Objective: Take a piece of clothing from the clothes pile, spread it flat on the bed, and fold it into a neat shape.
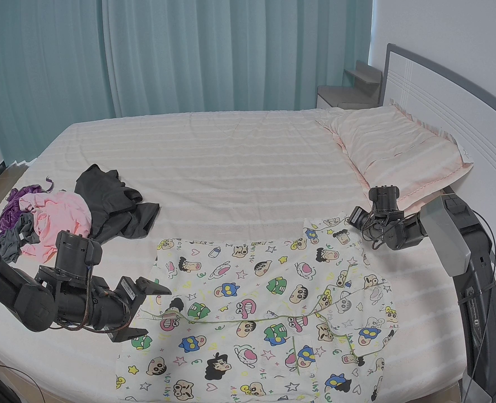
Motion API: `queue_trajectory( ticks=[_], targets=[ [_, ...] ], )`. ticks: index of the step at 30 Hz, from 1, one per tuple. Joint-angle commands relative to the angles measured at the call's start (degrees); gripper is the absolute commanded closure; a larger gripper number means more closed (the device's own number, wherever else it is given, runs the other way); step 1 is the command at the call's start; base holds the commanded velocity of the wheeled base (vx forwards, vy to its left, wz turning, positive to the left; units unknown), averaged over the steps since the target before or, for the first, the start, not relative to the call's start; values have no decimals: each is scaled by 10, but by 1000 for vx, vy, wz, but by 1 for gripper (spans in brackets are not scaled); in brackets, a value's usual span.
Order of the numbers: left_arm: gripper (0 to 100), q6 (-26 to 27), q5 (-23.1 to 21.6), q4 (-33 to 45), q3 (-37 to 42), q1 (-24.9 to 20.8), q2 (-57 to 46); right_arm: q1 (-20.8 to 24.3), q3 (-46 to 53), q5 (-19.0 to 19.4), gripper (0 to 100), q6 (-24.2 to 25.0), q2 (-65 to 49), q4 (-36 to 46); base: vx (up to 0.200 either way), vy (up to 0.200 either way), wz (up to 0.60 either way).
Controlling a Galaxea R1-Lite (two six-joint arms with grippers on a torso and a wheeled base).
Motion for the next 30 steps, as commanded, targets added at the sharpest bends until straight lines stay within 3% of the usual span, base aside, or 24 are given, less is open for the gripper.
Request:
queue_trajectory(
  ticks=[1, 9, 13, 24, 30],
  targets=[
    [0, 0, 0, 0, 0, 0, 1, -5, 1, 0, 0, 0, 2, 1, 0, 0, 0],
    [0, 0, 2, -1, -1, 1, -4, -26, 72, 0, 0, 2, -72, -8, 0, 0, 0],
    [0, -5, 3, -12, 0, 1, -4, -33, 180, 0, 0, 2, -143, -14, 0, 0, 0],
    [0, -5, 2, -21, 10, 1, -1, -5, 522, 2, 0, 5, -288, -203, 0, 0, 0],
    [0, -4, 1, -21, 17, 1, -1, 10, 592, 2, 0, 52, -333, -221, 0, 133, 0]
  ],
)
